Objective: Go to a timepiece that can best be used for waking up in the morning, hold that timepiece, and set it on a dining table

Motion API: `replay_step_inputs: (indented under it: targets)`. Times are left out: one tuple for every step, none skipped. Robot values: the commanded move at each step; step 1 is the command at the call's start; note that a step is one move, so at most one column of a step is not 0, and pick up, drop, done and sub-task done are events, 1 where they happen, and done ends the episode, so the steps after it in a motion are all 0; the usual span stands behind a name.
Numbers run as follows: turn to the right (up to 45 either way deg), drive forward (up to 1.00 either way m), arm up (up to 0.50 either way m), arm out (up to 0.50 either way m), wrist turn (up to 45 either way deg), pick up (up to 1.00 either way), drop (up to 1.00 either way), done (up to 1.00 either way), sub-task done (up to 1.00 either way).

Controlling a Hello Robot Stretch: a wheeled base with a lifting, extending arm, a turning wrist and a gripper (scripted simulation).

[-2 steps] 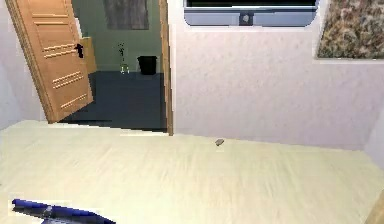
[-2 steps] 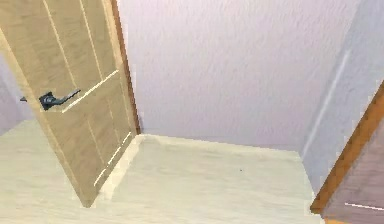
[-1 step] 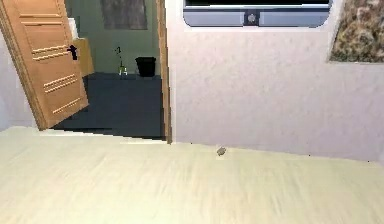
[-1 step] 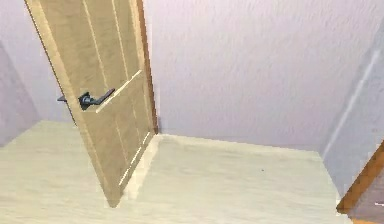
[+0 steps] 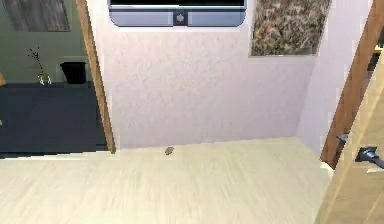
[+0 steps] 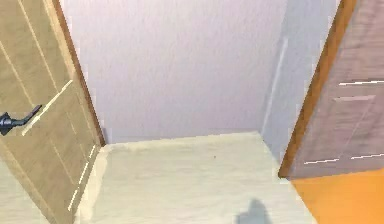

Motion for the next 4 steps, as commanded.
replay_step_inputs:
  targets:
    - [0.0,0.90,0.00,0.00,0.0,0.00,0.00,0.00,0.00]
    - [-45.0,0.00,0.00,0.00,0.0,0.00,0.00,0.00,0.00]
    - [-18.0,0.00,0.00,0.00,0.0,0.00,0.00,0.00,0.00]
    - [0.0,0.55,0.00,0.00,0.0,0.00,0.00,0.00,0.00]
